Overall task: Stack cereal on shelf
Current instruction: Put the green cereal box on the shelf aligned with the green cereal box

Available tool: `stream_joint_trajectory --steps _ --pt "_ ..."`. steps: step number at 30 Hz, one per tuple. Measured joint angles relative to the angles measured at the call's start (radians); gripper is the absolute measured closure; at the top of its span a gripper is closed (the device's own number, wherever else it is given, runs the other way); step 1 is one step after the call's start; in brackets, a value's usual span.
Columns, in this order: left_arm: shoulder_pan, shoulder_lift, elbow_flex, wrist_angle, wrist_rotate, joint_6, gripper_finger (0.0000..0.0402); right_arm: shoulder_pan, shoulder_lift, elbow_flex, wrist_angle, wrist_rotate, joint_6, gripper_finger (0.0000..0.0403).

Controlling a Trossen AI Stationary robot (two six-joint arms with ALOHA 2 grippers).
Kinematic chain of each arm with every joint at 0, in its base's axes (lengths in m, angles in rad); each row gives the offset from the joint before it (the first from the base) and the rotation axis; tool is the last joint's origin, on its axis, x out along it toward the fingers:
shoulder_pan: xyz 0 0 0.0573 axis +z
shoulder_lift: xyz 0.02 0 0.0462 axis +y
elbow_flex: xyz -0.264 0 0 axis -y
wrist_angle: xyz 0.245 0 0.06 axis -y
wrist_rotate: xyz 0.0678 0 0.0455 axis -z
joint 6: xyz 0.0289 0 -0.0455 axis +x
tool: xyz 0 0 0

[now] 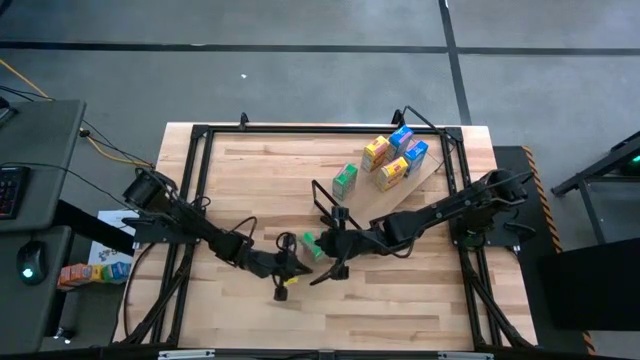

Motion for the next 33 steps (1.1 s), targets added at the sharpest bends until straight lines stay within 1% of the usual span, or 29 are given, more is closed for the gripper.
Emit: stream_joint_trajectory --steps 2,4,7,9,14,17,20,23,26,28,29,31,33 --pt "-0.010 -0.049 0.001 -0.048 0.015 0.004 0.0402 -0.002 0.000 0.017 -0.019 -0.007 0.040 0.0402" --pt "-0.021 -0.119 0.000 -0.143 0.011 0.012 0.0402 -0.003 0.000 0.048 -0.052 -0.013 0.065 0.0395" --pt "-0.031 -0.233 0.000 -0.277 -0.027 0.021 0.0401 -0.003 0.000 0.110 -0.129 -0.081 0.092 0.0363" --pt "-0.040 -0.313 0.000 -0.351 -0.058 0.021 0.0401 0.000 0.000 0.150 -0.131 -0.109 0.094 0.0327" --pt "-0.052 -0.499 0.001 -0.524 -0.109 0.014 0.0401 0.020 0.000 0.202 -0.143 -0.115 0.070 0.0218" --pt "-0.051 -0.597 0.000 -0.583 -0.138 0.017 0.0401 0.021 0.000 0.208 -0.154 -0.115 0.133 0.0155" --pt "-0.050 -0.679 0.000 -0.604 -0.194 0.050 0.0401 0.024 0.017 0.210 -0.153 -0.109 0.203 0.0111" --pt "-0.050 -0.741 0.000 -0.605 -0.249 0.107 0.0401 0.048 0.053 0.219 -0.173 -0.053 0.205 0.0091" --pt "-0.050 -0.777 0.001 -0.599 -0.289 0.147 0.0402 0.077 0.096 0.310 -0.301 0.092 0.220 0.0088" --pt "-0.050 -0.789 0.001 -0.598 -0.311 0.160 0.0401 0.089 0.125 0.391 -0.421 0.195 0.278 0.0087" --pt "-0.050 -0.790 0.001 -0.590 -0.317 0.161 0.0401 0.090 0.139 0.428 -0.474 0.231 0.324 0.0087" --pt "-0.050 -0.788 0.001 -0.594 -0.328 0.160 0.0402 0.089 0.166 0.482 -0.555 0.267 0.429 0.0087" --pt "-0.050 -0.778 0.001 -0.593 -0.332 0.160 0.0402 0.084 0.185 0.504 -0.590 0.269 0.495 0.0087"
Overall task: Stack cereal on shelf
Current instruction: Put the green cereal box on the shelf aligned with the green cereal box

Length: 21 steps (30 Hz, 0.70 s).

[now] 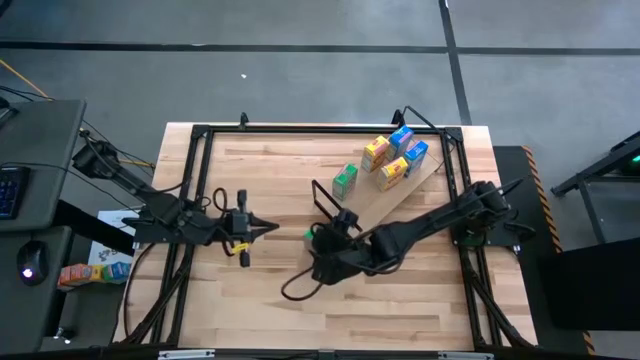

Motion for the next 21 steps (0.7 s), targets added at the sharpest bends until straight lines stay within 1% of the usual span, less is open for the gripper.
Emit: stream_joint_trajectory --steps 4,11,16,21 --pt "0.000 0.021 0.000 -0.010 -0.001 -0.011 0.0401 -0.013 0.023 -0.015 0.004 -0.025 0.071 0.0087" --pt "0.000 0.024 -0.001 -0.030 0.002 -0.027 0.0401 -0.044 0.037 -0.107 0.078 -0.049 0.149 0.0087" --pt "0.000 0.024 -0.001 -0.029 0.002 -0.027 0.0401 -0.063 0.037 -0.175 0.168 -0.100 0.153 0.0087" --pt "0.000 0.024 -0.001 -0.029 0.002 -0.027 0.0402 -0.071 0.031 -0.214 0.216 -0.095 0.137 0.0087"
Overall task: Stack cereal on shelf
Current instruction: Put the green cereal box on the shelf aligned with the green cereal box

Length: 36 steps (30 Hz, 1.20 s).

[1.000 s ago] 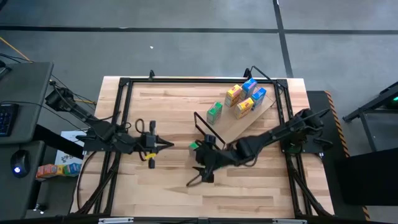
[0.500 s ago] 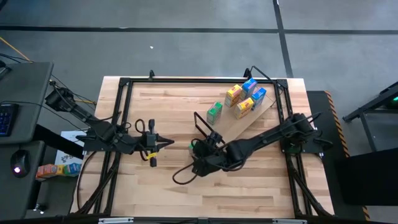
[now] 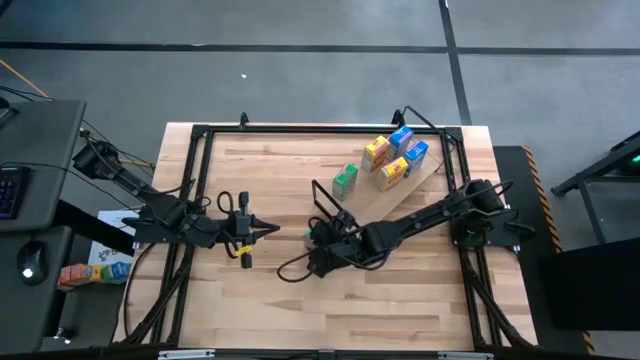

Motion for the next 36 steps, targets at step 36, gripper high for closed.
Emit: stream_joint_trajectory --steps 36 --pt "0.000 0.000 0.000 0.000 0.001 -0.001 0.0402 0.017 0.048 -0.018 0.055 -0.072 0.033 0.0087"
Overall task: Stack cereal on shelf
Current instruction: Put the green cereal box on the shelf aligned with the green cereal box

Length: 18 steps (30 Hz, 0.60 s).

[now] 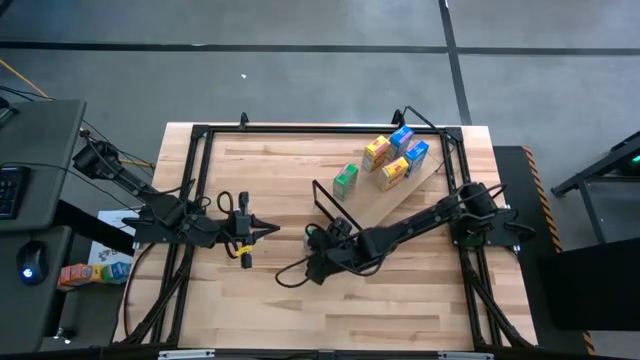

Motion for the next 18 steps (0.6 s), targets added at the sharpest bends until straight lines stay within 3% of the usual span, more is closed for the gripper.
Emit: stream_joint_trajectory --steps 18 --pt "0.000 0.000 0.000 0.000 0.000 0.001 0.0401 0.003 0.003 -0.002 0.001 0.053 -0.021 0.0103"
